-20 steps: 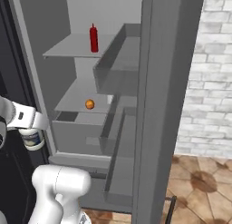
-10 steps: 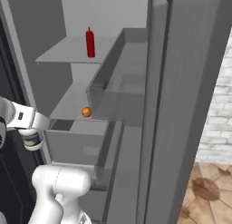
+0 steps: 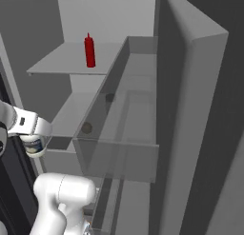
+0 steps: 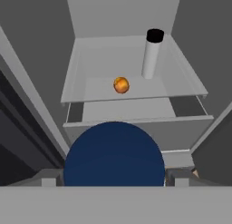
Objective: Place the ketchup and mayonnaise from the counter to the top shelf of the fridge. If the existing items in the fridge are on the top shelf, move them to other shelves.
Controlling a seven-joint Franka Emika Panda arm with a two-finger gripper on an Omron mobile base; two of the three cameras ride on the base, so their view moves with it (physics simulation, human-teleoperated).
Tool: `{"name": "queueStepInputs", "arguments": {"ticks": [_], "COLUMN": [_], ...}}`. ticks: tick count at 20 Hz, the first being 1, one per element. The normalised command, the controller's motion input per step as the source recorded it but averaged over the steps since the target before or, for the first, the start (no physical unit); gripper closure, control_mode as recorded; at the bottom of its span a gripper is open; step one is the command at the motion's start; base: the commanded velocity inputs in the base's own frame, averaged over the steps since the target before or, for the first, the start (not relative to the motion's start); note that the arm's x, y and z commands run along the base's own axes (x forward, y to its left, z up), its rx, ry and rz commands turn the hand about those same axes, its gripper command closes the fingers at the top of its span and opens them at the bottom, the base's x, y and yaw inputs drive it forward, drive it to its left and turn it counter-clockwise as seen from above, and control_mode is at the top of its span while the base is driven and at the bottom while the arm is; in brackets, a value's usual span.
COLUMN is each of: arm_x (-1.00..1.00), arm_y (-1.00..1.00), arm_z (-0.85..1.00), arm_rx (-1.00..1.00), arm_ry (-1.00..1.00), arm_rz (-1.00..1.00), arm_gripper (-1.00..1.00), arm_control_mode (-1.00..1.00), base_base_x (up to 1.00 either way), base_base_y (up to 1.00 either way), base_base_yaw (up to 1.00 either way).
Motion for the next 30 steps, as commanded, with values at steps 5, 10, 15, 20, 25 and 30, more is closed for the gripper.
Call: {"name": "queueStepInputs", "arguments": {"ticks": [5,10,15,20,25,30], "arm_x": [0.04,0.00,0.00,0.01,0.04,0.11], "arm_y": [0.11,0.25,0.08,0.00,0.00,0.00], "arm_z": [0.17,0.51,0.60,0.61,0.47,0.16], "arm_rx": [-0.04,-0.14,-0.10,-0.03,0.01,0.00], "arm_ry": [-0.02,-0.13,-0.12,-0.10,-0.02,-0.04], "arm_rz": [0.00,0.00,0.01,0.01,0.07,0.07], "arm_gripper": [1.00,1.00,1.00,1.00,1.00,1.00], "arm_control_mode": [-1.00,-1.00,-1.00,-1.00,-1.00,-1.00], "base_base_x": [0.09,0.00,0.00,0.00,0.00,0.00], "base_base_y": [0.16,0.00,0.00,0.00,0.00,0.00], "base_base_yaw": [0.00,0.00,0.00,0.00,0.00,0.00]}}
